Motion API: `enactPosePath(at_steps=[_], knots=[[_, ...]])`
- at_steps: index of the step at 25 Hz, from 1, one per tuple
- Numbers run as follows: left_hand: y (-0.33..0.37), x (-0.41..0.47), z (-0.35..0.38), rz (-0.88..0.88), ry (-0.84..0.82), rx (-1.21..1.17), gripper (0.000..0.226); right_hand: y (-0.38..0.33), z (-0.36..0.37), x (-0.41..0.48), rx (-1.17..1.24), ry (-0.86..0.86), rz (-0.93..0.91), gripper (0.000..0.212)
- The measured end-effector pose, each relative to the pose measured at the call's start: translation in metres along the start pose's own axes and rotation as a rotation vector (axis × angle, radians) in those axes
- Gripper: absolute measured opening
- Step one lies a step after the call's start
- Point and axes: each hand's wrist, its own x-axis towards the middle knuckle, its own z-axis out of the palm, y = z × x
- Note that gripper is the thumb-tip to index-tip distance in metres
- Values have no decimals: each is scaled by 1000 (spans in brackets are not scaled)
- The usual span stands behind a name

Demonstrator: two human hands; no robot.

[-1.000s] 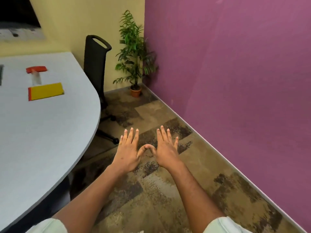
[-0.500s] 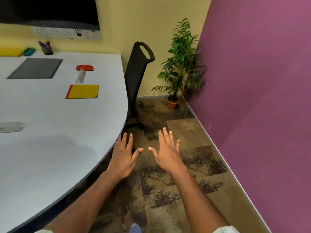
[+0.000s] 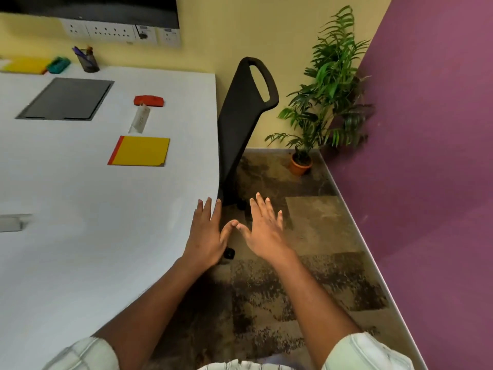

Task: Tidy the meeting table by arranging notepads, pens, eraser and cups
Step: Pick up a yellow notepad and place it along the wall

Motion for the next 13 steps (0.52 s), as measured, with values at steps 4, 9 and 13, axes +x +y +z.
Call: enactPosePath(at_steps=[4,9,13], knots=[[-6,55,6,-89,20,35,80,4,-2,75,3,-37,-83,79],[-2,113,14,-286,77,40,79,9,-8,158,-13,-119,-305,76],[6,139,12,-462,183,0,84,2,-6,208,-66,-254,-491,73]])
